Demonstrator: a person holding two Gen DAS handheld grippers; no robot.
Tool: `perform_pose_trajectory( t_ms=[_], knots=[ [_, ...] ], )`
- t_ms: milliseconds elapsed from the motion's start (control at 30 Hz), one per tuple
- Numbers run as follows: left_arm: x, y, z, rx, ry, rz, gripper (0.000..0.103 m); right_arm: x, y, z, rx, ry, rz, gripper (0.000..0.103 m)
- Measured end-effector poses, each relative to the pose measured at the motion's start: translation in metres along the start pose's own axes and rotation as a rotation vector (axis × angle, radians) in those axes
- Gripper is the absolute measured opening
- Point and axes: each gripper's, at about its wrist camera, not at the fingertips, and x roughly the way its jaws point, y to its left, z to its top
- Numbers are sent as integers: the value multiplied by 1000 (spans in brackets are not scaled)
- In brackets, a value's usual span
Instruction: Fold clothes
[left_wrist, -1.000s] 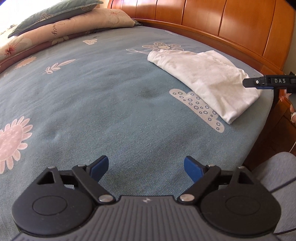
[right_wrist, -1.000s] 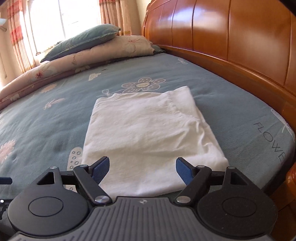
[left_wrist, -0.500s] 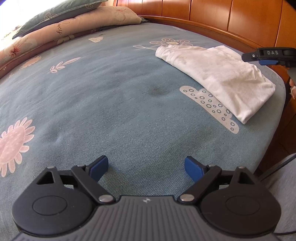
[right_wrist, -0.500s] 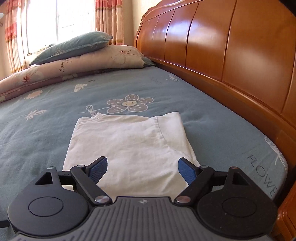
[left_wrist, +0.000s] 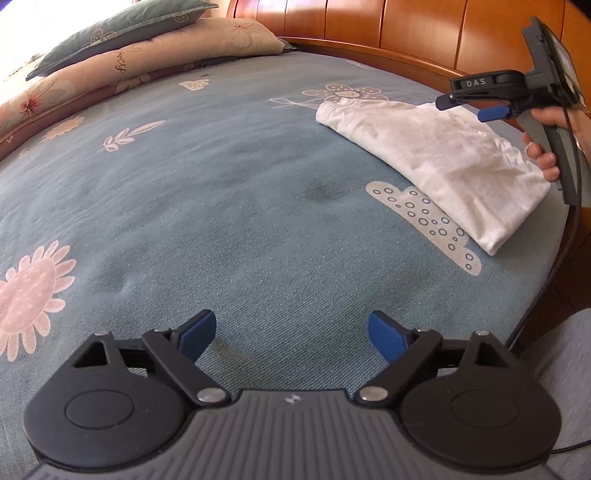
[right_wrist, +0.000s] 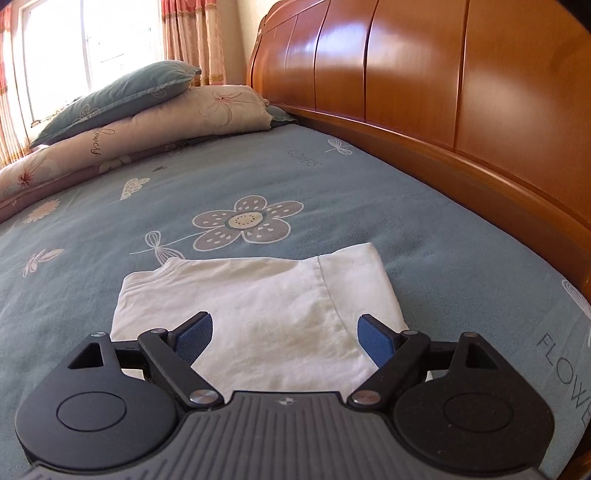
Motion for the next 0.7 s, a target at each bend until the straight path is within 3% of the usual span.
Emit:
perform_pose_trajectory(
  t_ms=[100, 200, 300, 700],
  knots=[
    [1, 1, -1, 11, 3, 7, 90, 28, -6, 3, 24, 73, -32, 90],
    [2, 5, -3, -10, -21, 12, 90, 36, -3, 4, 1, 77, -34, 99],
    [2, 8, -4, -36, -33, 12, 90, 32, 5, 7, -21, 86, -53, 100],
    [-52, 3, 4, -28, -212, 28, 91, -87, 40, 7, -57, -9, 13, 103]
  ],
)
